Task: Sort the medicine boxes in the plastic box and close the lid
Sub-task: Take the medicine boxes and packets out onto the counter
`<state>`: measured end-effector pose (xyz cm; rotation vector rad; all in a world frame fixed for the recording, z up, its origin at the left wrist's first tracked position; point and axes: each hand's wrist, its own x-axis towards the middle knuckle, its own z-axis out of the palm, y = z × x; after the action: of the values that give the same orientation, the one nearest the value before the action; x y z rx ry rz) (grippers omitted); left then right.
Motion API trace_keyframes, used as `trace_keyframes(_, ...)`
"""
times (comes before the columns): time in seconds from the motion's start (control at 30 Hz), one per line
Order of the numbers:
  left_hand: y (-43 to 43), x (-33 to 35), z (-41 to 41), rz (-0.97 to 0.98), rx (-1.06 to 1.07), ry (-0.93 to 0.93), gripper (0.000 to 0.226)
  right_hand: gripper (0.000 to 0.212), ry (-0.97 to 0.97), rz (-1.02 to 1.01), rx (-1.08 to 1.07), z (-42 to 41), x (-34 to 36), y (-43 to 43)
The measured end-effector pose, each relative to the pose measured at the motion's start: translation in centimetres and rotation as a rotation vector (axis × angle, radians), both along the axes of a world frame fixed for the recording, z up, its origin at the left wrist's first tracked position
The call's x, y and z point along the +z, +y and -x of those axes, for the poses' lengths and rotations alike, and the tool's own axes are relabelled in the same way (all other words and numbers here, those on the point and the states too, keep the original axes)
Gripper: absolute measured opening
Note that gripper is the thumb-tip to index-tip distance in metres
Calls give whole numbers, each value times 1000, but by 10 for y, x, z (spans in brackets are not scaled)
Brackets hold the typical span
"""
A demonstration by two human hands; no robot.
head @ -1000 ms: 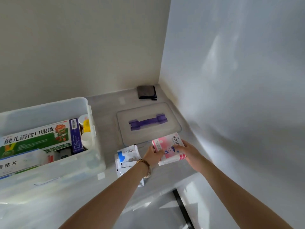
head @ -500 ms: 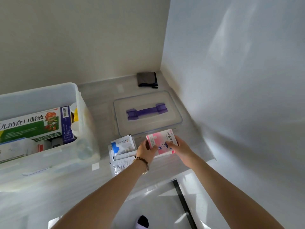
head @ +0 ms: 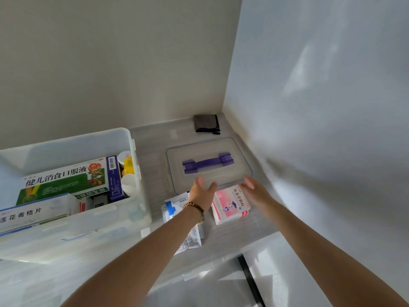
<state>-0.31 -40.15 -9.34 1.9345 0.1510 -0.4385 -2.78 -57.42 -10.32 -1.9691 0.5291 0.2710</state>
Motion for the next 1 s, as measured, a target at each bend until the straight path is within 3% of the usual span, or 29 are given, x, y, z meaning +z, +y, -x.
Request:
trace_keyframes(0.07, 12, 26, -10, 39, -37, -97, 56, 59, -52, 69, 76, -8, 25, 8)
trace_keyframes(0.2, 61, 75, -29, 10, -69, -371, 51, 64, -169, 212, 314, -26, 75, 47)
trace_keyframes(0.33, 142, 100, -43, -309, -120, -563, 55, 66, -337, 395, 524, -47, 113, 115)
trace_keyframes(0.47, 229, 109, -45, -629, -127, -627, 57, 67, -422, 504, 735, -66, 133, 188)
trace_keyframes(0.6, 301, 107, -37, -792, -91, -606, 62, 66, -396, 418, 801, -81, 135, 257)
trace_keyframes(0.8, 383, 86, -24, -964, -81, -426, 64, 73, -133, 264, 820, -91, 113, 324)
trace_keyframes(1.0, 403, 73, -20, -980, -103, -451, 67, 46, 112, -5, 561, -90, 86, 339)
